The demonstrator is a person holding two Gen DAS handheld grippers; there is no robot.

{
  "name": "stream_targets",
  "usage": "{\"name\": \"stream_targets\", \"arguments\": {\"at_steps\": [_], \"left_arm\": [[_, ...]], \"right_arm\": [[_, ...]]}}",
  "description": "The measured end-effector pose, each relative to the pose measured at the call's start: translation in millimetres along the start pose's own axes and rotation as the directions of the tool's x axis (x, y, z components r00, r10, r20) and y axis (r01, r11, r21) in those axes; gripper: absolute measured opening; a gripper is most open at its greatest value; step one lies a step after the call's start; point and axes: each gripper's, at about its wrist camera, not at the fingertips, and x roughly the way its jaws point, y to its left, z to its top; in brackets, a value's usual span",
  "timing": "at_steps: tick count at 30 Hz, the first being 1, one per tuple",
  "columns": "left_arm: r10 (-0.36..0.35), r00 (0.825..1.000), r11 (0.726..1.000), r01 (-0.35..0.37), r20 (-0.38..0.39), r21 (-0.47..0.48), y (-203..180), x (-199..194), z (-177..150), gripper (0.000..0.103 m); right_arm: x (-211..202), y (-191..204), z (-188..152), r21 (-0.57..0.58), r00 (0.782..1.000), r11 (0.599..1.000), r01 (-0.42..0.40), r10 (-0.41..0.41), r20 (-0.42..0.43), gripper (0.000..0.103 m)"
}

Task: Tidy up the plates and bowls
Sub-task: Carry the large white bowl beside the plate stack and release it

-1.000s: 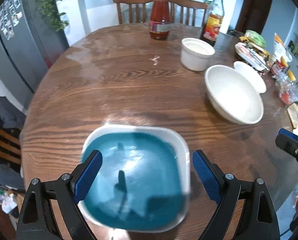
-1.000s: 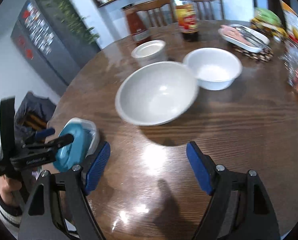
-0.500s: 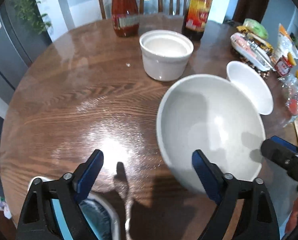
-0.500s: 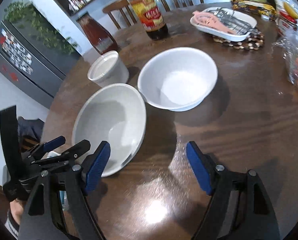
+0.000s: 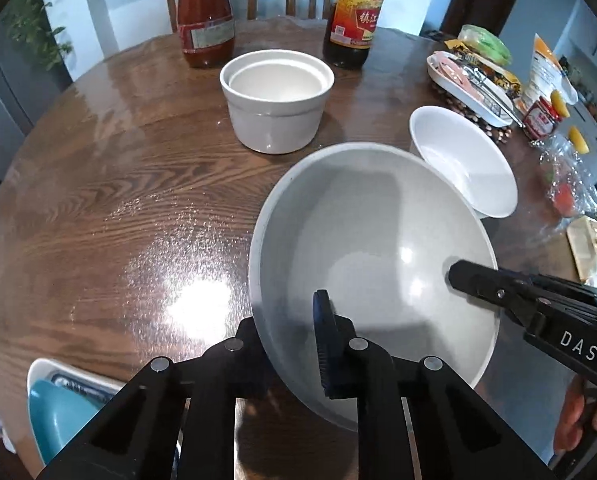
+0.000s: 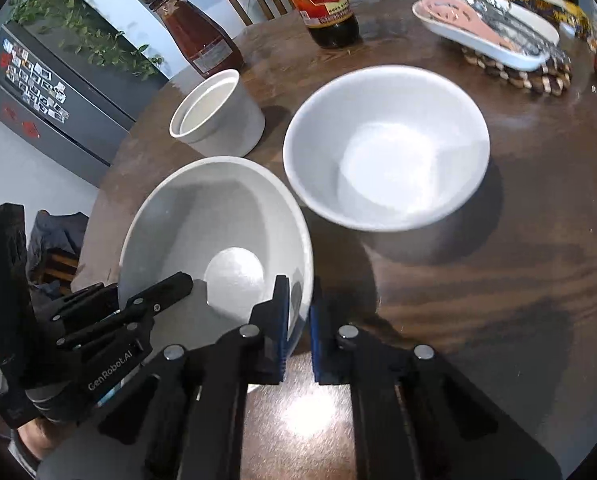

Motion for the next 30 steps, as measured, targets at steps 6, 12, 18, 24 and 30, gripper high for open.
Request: {"name": "stream_targets", "arguments": {"at_steps": [6, 12, 18, 24, 30], "left_arm": [[0.015, 1.000, 0.998, -0.016, 0.022, 0.059, -17.1, -27.7, -20.7, 0.018], [0.005, 1.000, 0.996, -0.006, 0.009, 0.092, -22.3, -37.5, -45.6, 0.018], [0.007, 0.999, 0.995, -0.003, -0.034, 0.101, -20.9, -27.3, -57.2, 0.018], [-0.008, 0.999, 0.995, 0.013, -0.051, 0.104, -24.3, -22.8, -58.7, 0.023], [0.005, 1.000, 0.998, -0.006, 0.023, 0.070, -13.7, -45.9, -59.1, 0.071]], "right_arm": [[-27.6, 9.8, -22.1, -0.033, 1.000, 0.999, 0.014, -0.014, 0.008, 0.012], [-39.9, 14.3, -51.2, -0.034, 0.999, 0.999, 0.017, -0.018, -0.040, 0.015], [-31.5, 9.4, -68.2, -0.031, 0.996, 1.000, 0.002, -0.005, -0.090, 0.017], [-33.8, 8.7, -69.2, -0.014, 0.998, 1.000, 0.023, -0.024, -0.056, 0.062], [-57.5, 4.3, -63.0, -0.024, 0.998, 0.998, 0.054, -0.053, 0.034, 0.067]]}}
